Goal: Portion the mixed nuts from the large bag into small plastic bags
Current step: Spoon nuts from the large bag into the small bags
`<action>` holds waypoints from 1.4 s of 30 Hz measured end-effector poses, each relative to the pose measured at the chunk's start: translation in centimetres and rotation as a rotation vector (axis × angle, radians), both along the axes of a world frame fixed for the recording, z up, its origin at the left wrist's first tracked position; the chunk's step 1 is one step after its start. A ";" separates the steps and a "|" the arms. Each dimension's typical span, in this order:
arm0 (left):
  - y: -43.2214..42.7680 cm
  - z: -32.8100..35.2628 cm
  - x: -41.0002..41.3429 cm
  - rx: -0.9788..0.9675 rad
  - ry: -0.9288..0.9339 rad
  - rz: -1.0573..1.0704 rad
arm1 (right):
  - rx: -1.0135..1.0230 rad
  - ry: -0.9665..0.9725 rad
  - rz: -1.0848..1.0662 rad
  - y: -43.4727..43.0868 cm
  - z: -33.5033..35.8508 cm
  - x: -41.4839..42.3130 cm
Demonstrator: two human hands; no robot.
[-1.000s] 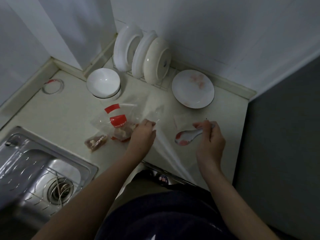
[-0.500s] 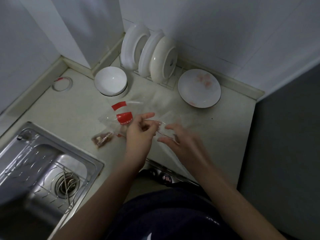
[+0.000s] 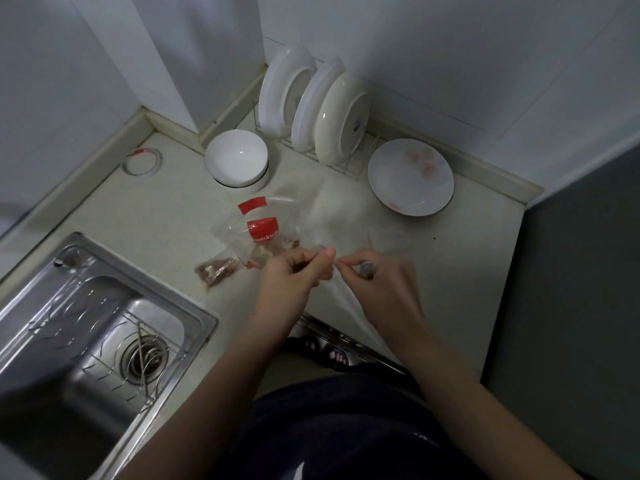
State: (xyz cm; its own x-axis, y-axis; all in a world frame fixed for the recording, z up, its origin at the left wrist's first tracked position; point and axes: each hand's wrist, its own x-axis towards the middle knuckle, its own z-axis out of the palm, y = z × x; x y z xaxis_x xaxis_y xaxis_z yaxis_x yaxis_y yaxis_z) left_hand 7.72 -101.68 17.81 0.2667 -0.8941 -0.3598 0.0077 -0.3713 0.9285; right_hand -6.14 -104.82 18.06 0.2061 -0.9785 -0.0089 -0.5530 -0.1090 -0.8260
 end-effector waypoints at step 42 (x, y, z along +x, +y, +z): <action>0.0 -0.5 1.1 -0.065 -0.430 -0.243 | -0.108 0.126 0.167 -0.9 -1.1 1.4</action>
